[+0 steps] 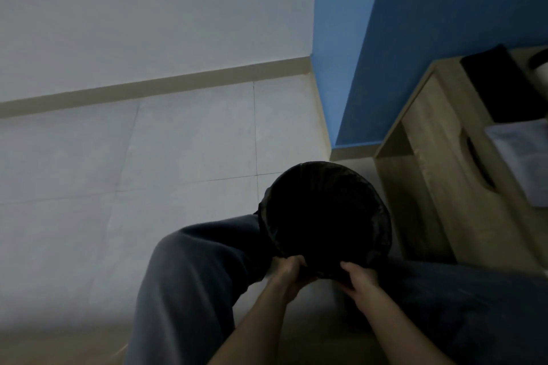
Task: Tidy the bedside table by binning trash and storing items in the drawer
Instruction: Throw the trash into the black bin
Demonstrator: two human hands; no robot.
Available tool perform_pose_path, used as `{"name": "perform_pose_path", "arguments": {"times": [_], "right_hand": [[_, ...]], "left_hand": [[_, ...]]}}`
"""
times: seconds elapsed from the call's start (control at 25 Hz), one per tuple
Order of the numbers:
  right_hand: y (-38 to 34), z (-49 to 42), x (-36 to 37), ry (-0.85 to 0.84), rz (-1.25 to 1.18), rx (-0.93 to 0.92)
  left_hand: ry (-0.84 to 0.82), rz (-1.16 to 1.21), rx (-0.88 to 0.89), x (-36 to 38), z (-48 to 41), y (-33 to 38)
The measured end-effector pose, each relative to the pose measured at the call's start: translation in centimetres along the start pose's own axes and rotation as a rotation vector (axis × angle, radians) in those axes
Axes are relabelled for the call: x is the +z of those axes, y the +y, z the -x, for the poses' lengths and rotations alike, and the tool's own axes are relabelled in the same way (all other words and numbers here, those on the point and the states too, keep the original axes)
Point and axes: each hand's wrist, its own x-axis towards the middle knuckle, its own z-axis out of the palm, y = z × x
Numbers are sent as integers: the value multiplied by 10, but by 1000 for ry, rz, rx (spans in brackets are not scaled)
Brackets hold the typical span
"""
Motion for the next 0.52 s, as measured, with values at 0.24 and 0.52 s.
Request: {"name": "perform_pose_path", "arguments": {"times": [0.24, 0.52], "right_hand": [[-27, 28, -20, -59, -93, -20], [-114, 80, -68, -16, -158, -364]], "left_hand": [[404, -33, 3, 4, -9, -9], [387, -428, 657, 111, 60, 33]]}}
